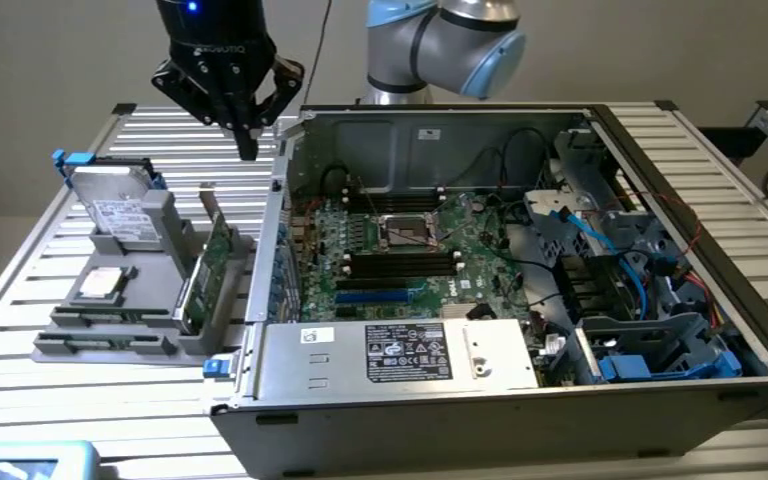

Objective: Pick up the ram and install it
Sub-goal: 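Reach for the ram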

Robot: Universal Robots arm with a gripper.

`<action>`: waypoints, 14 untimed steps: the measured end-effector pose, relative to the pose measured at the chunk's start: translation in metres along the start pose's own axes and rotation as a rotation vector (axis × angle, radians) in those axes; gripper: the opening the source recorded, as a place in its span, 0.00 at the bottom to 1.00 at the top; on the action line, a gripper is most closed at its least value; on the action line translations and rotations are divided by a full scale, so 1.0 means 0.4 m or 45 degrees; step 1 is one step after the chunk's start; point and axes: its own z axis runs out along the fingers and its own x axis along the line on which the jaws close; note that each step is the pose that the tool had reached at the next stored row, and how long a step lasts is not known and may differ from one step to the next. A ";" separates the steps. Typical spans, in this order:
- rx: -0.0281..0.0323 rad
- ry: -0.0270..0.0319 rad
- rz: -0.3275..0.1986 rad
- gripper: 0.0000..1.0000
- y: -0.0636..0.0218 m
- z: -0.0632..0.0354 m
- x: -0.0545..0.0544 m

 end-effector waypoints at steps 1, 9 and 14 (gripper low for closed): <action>0.0002 0.0031 0.000 0.11 -0.004 0.003 0.009; 0.0017 0.0243 0.001 0.11 -0.037 0.032 0.076; 0.0027 0.0313 0.002 0.11 -0.057 0.048 0.103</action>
